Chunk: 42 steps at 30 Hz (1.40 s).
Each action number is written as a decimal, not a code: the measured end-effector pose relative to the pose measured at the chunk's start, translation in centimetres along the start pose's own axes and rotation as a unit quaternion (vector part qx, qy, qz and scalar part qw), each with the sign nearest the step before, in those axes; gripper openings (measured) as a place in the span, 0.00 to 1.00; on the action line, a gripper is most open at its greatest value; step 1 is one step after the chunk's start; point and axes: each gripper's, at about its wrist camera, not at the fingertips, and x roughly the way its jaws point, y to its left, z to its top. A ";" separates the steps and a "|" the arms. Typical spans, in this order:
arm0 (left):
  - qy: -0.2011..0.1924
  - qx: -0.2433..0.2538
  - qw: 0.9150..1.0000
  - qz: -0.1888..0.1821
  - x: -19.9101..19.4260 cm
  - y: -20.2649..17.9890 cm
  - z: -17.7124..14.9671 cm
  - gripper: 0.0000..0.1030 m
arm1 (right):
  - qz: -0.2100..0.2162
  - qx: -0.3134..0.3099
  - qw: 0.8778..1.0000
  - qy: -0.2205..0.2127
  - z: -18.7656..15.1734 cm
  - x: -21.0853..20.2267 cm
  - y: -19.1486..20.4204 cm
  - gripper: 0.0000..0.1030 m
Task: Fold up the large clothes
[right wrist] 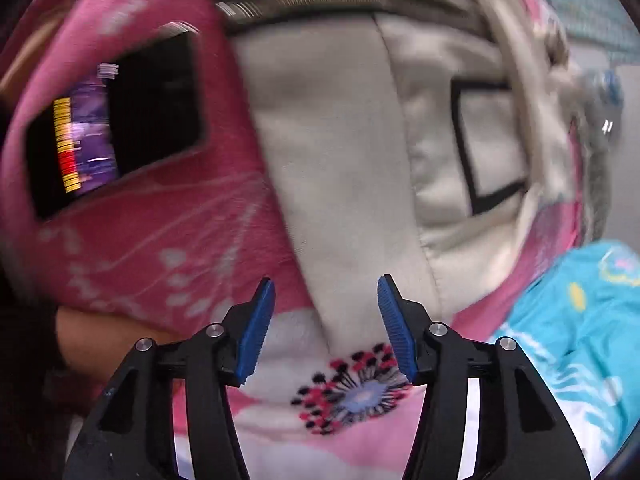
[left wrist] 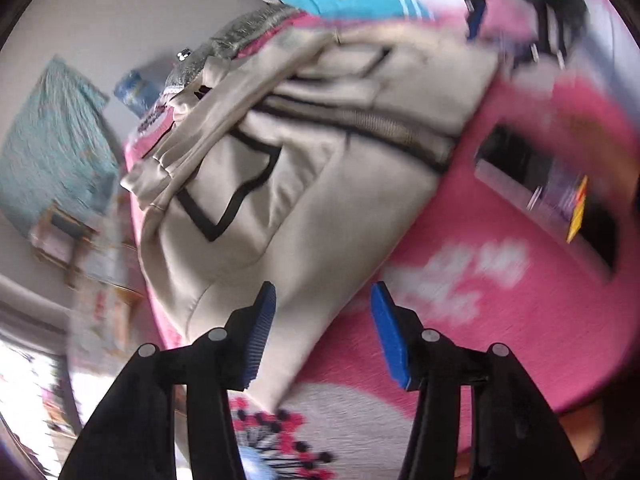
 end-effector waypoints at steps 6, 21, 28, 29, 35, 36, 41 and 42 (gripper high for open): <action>-0.033 -0.046 0.998 -0.004 0.8 -0.8 4.5 0.49 | 0.025 0.061 0.993 -0.093 2.9 -5.2 -2.9 0.57; -0.018 -0.154 0.988 0.023 7.3 6.3 11.3 0.49 | 0.029 0.461 0.879 -0.117 5.5 1.2 -26.6 0.61; -0.028 -0.195 0.980 0.040 11.9 12.3 15.2 0.49 | 0.015 0.578 0.804 -0.139 3.8 6.4 -35.2 0.61; -0.030 -0.202 0.978 0.041 12.5 13.0 15.7 0.49 | 0.026 0.588 0.795 -0.149 3.6 7.0 -35.7 0.61; -0.070 -0.317 0.946 -0.012 16.6 20.6 19.5 0.49 | 0.102 0.606 0.755 -0.229 6.0 9.9 -39.9 0.68; -0.077 -0.335 0.939 -0.021 17.5 22.0 20.3 0.49 | 0.102 0.601 0.756 -0.236 6.8 10.1 -40.4 0.70; -0.077 -0.405 0.911 -0.027 23.1 28.0 24.3 0.52 | 0.092 0.589 0.769 -0.232 12.1 11.5 -44.1 0.78; -0.077 -0.411 0.908 -0.024 23.9 28.8 25.0 0.52 | 0.092 0.589 0.770 -0.227 13.0 12.0 -44.6 0.78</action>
